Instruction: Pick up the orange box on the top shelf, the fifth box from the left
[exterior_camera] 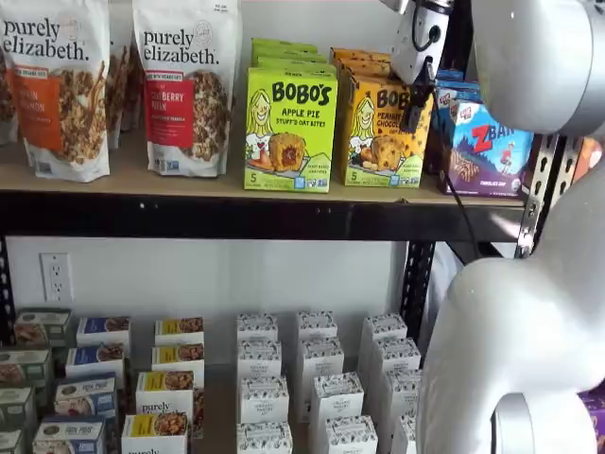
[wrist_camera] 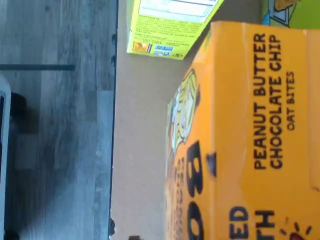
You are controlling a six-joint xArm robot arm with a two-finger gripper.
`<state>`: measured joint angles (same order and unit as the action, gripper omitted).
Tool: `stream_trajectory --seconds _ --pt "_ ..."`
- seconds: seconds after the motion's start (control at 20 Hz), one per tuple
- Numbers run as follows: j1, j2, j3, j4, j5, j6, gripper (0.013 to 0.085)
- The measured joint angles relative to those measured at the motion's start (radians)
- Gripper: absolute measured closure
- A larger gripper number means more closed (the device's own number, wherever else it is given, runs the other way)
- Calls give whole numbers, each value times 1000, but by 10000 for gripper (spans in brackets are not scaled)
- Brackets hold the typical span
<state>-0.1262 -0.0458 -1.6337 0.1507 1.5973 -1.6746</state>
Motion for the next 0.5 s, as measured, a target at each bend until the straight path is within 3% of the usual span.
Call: stream_trajectory --seconds 0.5 --pt "-12 -9 13 24 -12 -9 330"
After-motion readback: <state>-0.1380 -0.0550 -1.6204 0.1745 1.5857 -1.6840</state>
